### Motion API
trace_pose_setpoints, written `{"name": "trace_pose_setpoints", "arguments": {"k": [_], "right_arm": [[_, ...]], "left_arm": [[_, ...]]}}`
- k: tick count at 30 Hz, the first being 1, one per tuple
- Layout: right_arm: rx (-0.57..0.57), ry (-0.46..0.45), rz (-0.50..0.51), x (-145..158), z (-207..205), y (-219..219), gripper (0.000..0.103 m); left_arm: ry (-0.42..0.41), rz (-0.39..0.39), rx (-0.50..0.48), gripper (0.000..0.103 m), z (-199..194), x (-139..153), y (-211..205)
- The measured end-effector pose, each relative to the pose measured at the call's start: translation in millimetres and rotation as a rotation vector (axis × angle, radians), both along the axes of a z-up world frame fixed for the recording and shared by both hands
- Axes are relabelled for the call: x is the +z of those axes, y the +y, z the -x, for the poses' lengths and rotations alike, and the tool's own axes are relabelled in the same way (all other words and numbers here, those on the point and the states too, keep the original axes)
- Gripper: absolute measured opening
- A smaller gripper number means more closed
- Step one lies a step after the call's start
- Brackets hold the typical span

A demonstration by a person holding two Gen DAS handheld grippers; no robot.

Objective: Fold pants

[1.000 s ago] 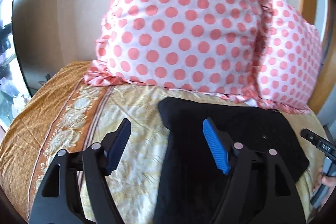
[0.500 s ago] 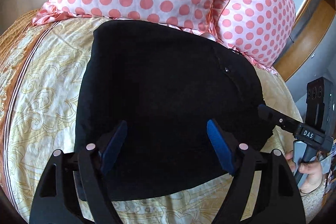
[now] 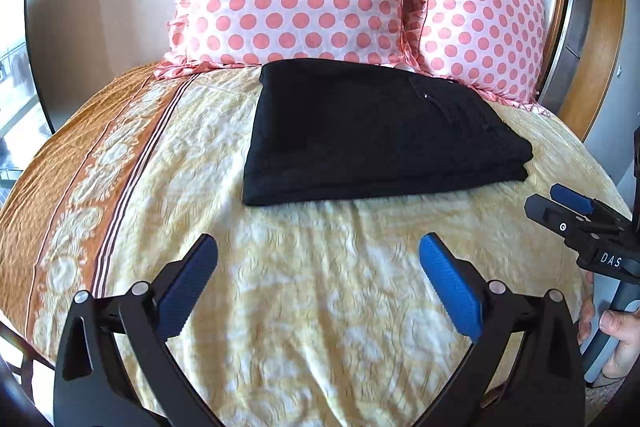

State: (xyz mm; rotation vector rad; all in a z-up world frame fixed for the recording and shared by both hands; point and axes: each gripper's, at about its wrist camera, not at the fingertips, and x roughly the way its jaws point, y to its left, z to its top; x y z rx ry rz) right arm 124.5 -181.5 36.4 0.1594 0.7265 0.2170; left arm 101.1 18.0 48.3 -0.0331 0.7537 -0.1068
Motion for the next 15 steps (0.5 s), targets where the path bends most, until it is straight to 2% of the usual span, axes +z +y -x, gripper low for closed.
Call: {"name": "trace_pose_setpoints", "arguments": {"k": [5,8,11,15], "right_arm": [[-0.061,0.033,0.049,-21.7,18.4,11.6,0.102],[-0.086,0.002,0.129,-22.6,24.2,19.4,0.102],[-0.09,0.002,0.12,-24.8,24.7,21.1,0.102],[-0.111,-0.01,0.157,-28.2,25.2,24.8,0.102]], "left_arm": [[-0.023,-0.042,0.0,0.101,19.1,-18.8,-11.4],[-0.03,-0.07,-0.01,0.101,20.5,-26.4,-19.0],[-0.022,-0.064,-0.007,0.101,17.0,-31.3,-24.3],[-0.023,-0.072,0.013,0.101,14.7,-34.2,-27.2]]}}
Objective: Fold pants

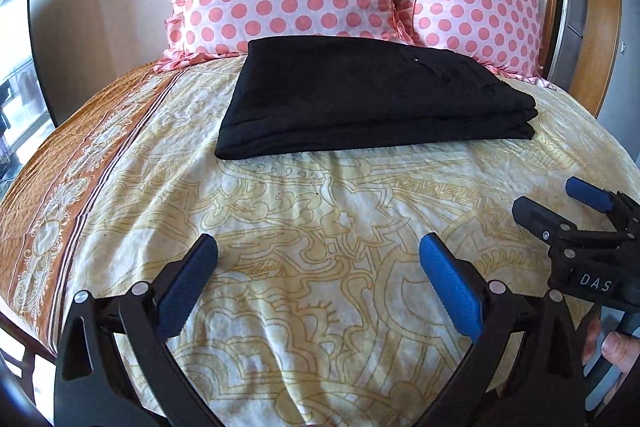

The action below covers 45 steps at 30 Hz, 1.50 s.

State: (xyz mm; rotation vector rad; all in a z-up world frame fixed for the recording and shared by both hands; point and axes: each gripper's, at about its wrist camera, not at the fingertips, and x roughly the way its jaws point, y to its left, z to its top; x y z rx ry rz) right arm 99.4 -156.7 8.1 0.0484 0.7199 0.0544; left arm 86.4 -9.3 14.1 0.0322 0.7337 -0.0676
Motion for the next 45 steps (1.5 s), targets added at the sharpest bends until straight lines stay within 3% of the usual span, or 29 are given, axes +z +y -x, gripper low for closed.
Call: {"name": "trace_pose_setpoints", "arguments": {"k": [17,45], "right_arm": [[0.031,-0.054,0.014,-3.0,10.3,12.6,0.102],[0.033,-0.06,0.014,-3.0,11.0,12.3,0.102]], "left_arm": [[-0.063,-0.006,0.007,0.101,6.2,-5.2,0.8],[-0.064,-0.005,0.007,0.101,6.8,-5.5,0.7]]}}
